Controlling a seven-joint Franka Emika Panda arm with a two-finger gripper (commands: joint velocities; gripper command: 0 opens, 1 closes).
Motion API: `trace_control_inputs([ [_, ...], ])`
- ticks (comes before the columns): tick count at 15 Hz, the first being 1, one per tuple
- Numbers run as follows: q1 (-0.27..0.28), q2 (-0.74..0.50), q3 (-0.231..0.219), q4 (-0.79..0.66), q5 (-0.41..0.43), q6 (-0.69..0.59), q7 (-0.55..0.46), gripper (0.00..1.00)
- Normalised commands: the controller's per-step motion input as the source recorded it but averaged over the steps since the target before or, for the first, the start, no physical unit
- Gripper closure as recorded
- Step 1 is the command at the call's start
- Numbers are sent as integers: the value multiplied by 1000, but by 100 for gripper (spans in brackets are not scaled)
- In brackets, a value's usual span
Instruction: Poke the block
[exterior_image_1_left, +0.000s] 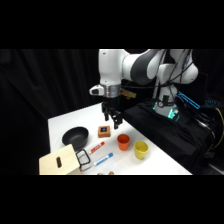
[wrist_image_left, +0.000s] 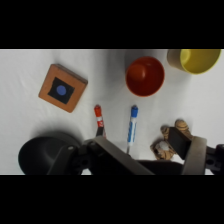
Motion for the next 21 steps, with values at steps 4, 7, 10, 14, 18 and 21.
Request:
trace_control_inputs([
  [4, -31, 49, -1, 62, 25, -10, -6, 0],
  [7, -104, 55, -68, 106, 58, -6, -26, 0],
  [10, -130, 14, -95, 90, 59, 20, -17, 0],
  [14, -115, 14, -101, 85, 6, 77, 54, 33],
  [18, -97, 52, -85, 114, -3, 84, 74, 67],
  [21, -52, 101, -40, 115, 2, 97, 75, 91],
])
